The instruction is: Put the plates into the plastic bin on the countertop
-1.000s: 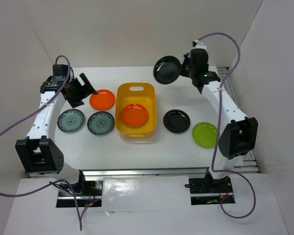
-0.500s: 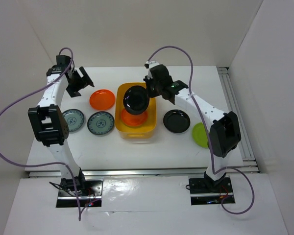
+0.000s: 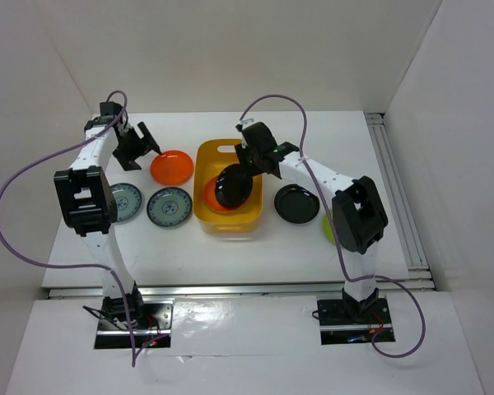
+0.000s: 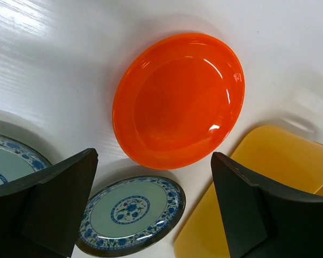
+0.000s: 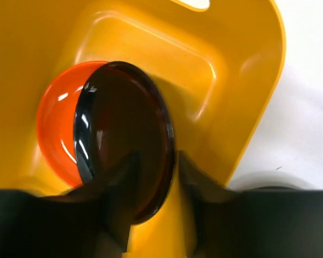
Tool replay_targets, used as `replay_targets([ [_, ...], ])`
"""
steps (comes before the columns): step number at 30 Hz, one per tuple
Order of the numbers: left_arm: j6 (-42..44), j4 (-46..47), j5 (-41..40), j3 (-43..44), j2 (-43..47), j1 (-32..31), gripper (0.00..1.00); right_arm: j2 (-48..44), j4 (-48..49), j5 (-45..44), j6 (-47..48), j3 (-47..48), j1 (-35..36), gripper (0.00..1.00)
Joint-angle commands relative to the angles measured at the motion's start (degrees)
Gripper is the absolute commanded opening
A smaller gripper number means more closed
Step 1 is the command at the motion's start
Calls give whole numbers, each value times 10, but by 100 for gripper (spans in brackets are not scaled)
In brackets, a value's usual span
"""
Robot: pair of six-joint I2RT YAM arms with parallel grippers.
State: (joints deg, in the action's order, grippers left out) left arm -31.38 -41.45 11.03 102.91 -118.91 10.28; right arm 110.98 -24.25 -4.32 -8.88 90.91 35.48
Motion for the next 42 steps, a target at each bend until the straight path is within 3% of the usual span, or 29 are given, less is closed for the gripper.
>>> replay_targets([
  [1, 15, 23, 28, 11, -9, 10, 100, -2, 24, 9, 4, 13, 2, 45],
  [3, 15, 29, 28, 4, -9, 10, 100, -2, 24, 14, 4, 21, 7, 66],
  [4, 15, 30, 28, 4, -15, 10, 98, -2, 24, 14, 4, 29, 7, 95],
  [5, 15, 37, 28, -4, -15, 10, 96, -2, 24, 14, 4, 35, 13, 100],
  [20, 15, 121, 29, -90, -25, 2, 85, -68, -30, 39, 10, 118, 42, 100],
  [26, 15, 156, 21, -119, -36, -5, 68, -84, -52, 44, 10, 138, 42, 100],
  [28, 10, 162, 21, -124, -36, -5, 68, -91, -57, 44, 10, 144, 42, 100],
  [30, 10, 162, 15, -124, -42, -5, 55, -105, -57, 44, 10, 144, 42, 100],
  [32, 4, 169, 3, -137, -42, -5, 53, -112, -63, 37, 10, 144, 42, 100],
  [35, -3, 176, -17, -153, -42, -5, 37, -132, -57, 27, 10, 136, 42, 100],
  [37, -8, 176, -33, -153, -42, -5, 35, -139, -57, 21, 4, 131, 36, 100],
  [40, -13, 169, -39, -145, -42, -5, 23, -150, -57, 21, 4, 125, 31, 100],
  [41, -13, 161, -39, -136, -47, -5, 7, -150, -57, 21, 4, 125, 31, 100],
  [42, -13, 161, -39, -131, -47, -5, 0, -155, -57, 21, 4, 125, 31, 100],
])
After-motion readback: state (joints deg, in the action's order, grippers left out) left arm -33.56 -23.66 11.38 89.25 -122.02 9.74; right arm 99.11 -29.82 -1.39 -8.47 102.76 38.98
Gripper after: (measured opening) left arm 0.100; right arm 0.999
